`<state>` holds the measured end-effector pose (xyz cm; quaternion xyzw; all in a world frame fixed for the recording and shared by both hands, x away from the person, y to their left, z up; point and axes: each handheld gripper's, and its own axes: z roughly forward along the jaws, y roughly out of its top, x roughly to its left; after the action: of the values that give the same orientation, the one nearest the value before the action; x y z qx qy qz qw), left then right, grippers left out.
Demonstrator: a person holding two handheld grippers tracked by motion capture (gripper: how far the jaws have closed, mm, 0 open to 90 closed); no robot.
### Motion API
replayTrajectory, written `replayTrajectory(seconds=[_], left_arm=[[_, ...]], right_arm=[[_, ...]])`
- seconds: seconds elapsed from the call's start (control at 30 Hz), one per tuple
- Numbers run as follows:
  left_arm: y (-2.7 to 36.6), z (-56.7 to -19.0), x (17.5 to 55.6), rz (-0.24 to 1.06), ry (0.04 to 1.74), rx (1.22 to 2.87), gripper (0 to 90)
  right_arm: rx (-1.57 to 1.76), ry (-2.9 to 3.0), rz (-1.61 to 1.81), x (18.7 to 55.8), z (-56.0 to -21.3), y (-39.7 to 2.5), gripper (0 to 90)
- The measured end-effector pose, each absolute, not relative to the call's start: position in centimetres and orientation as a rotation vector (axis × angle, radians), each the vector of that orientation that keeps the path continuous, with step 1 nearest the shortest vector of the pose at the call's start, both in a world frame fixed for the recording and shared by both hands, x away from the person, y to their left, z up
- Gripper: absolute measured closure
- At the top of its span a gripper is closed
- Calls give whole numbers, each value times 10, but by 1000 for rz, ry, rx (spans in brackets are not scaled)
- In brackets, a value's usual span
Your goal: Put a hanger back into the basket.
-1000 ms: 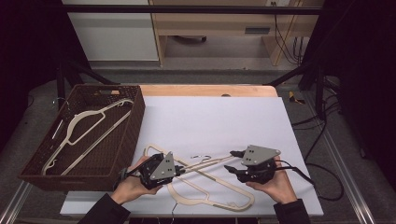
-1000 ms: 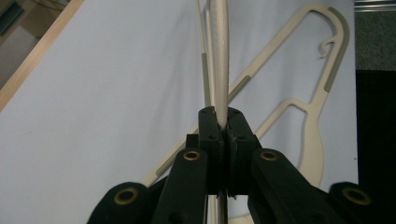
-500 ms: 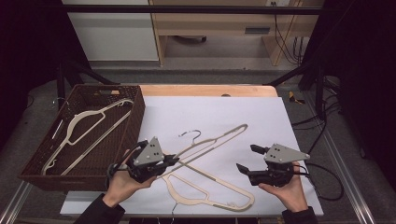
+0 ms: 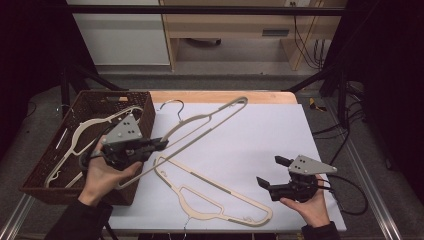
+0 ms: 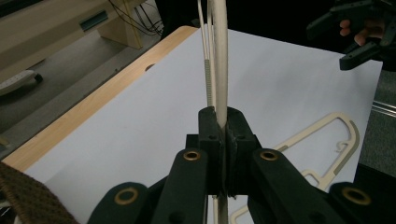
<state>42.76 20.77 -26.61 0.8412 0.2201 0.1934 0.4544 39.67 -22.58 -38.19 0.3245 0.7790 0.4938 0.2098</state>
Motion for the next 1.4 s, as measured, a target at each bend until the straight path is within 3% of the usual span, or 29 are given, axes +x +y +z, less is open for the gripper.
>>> replayTrajectory(seconds=[0.57, 1.4], left_arm=[[298, -252, 464, 591, 708, 2064, 867], [412, -295, 490, 586, 946, 2015, 866]], right_arm=[[943, 2161, 1346, 399, -388, -227, 86], [936, 2177, 1310, 402, -393, -223, 81]])
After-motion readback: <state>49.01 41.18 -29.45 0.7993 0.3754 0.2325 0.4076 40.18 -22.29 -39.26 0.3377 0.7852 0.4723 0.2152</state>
